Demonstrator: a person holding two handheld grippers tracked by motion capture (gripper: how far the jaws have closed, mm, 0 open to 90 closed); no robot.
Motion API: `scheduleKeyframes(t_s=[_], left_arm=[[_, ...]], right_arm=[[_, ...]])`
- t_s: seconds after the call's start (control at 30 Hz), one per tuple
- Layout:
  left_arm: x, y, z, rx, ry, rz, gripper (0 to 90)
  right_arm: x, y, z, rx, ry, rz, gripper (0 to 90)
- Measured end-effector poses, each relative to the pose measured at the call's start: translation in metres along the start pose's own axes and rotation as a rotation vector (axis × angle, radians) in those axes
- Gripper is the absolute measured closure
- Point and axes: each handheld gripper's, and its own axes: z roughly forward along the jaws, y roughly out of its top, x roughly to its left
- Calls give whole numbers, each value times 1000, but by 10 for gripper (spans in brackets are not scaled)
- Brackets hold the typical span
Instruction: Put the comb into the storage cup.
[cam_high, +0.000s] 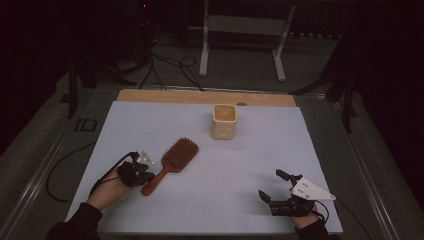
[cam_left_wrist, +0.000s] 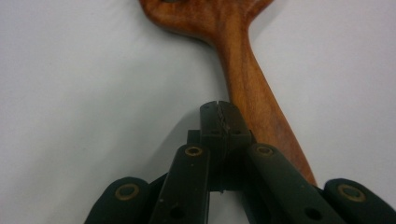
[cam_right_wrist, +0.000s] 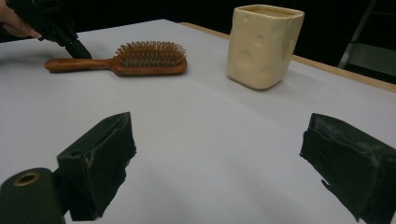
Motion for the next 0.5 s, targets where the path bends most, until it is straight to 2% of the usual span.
scheduleKeyframes(t_s=[0.07,0.13,0.23,0.3,0.4,0.5], left_arm=[[0,0,0,1,-2,-1,900],[0,0,-1,-2,-23,-8,900],[-1,0,-1,9,-12,-2,900],[1,0,-1,2,-11,-13,900],[6,-2,-3,0,-9,-50,900],[8,-2,-7,-2,1,-58,900]], right_arm=[[0,0,0,0,0,1,85],[0,0,1,-1,1,2,84],[0,0,1,2,0,-1,85],[0,0,1,1,1,0,85],[0,0,1,2,0,-2,85],[-1,0,1,-1,0,1,85]])
